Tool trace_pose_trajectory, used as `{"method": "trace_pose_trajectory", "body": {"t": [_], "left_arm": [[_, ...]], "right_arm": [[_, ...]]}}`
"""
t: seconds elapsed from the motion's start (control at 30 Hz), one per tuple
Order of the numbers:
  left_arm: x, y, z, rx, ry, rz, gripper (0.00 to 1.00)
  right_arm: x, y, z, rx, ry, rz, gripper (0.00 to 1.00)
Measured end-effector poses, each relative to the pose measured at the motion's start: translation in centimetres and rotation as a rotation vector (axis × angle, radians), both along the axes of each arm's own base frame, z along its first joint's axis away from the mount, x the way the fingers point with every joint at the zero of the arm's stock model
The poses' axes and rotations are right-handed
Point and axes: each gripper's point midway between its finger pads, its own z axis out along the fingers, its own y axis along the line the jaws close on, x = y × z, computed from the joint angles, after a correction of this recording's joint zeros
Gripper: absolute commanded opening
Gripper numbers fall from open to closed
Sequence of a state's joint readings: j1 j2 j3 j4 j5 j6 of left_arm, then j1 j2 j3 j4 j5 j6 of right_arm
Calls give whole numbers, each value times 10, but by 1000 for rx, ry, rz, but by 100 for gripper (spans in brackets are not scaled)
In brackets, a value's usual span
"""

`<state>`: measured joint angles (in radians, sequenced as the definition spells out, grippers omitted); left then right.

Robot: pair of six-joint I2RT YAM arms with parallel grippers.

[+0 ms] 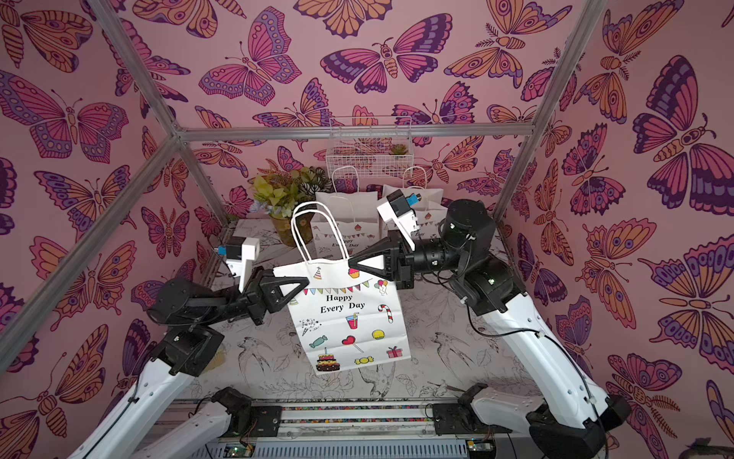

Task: Put away the paper bag
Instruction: Press the paper bag.

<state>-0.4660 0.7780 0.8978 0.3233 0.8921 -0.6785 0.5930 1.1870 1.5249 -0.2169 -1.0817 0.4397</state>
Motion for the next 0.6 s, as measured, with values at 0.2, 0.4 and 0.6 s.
{"method": "trace_pose_trajectory", "body": {"t": [0.2,0.4,0.6], "left_arm": [[-2,1,5,-19,-7,-7,55],[-10,0,5,-11,-16,-51,51],[-13,-1,6,-14,-28,-65,10]], "right_arm": [[2,0,-8,-28,17,-19,0],[3,-2,-10,-41,20,-33,0],[1,-7,-4,-29,11,-45,2]]}}
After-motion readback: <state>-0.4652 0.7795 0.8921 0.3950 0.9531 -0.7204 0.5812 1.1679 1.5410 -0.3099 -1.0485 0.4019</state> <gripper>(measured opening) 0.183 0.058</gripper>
